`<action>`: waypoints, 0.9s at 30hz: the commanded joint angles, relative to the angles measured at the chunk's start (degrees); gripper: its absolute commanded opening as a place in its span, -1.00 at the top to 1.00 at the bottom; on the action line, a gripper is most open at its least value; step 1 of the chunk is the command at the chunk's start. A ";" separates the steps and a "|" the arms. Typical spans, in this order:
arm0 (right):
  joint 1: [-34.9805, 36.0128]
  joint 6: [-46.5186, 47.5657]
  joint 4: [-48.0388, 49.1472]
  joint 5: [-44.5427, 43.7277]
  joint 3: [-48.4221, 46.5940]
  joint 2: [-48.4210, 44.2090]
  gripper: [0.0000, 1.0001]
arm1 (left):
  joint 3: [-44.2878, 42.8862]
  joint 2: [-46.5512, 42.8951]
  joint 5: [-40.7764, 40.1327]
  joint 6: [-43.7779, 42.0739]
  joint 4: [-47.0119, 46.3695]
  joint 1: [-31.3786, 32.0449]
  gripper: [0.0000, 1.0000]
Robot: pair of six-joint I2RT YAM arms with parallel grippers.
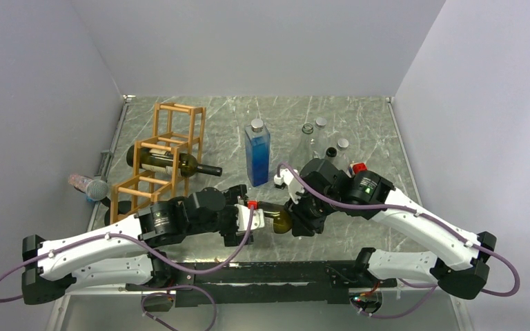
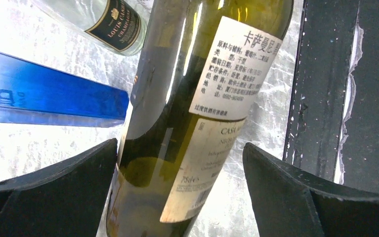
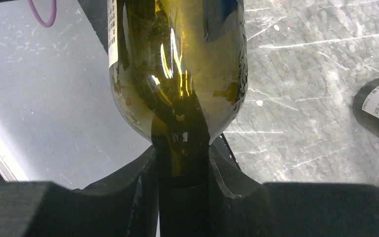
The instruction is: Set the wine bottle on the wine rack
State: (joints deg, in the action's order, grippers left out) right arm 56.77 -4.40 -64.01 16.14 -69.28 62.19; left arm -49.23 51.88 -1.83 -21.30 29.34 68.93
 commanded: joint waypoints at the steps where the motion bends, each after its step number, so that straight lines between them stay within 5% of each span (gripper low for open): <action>1: -0.69 -3.23 6.10 -3.87 -1.96 -3.08 1.00 | -2.06 -2.32 -0.51 0.24 -0.29 0.33 -0.99; 7: -0.61 -4.58 10.71 -4.43 2.93 -4.01 1.00 | -8.89 -4.90 8.56 2.25 10.53 0.33 -0.99; 12: -0.29 -6.60 18.76 -3.40 8.58 -4.94 1.00 | -12.79 -11.23 8.79 6.71 8.00 0.33 -0.99; 20: 3.59 -11.17 33.10 -2.89 12.31 -0.65 1.00 | -13.14 -19.78 -4.48 18.58 -6.51 0.33 -0.99; 27: 5.44 -13.82 43.07 -5.88 12.89 5.54 1.00 | -16.78 -19.58 -20.21 28.48 -7.86 0.33 -0.99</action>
State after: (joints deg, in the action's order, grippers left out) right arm 61.52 -15.90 -37.82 11.84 -55.29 66.70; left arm -63.29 31.86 -9.78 -0.54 25.47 69.08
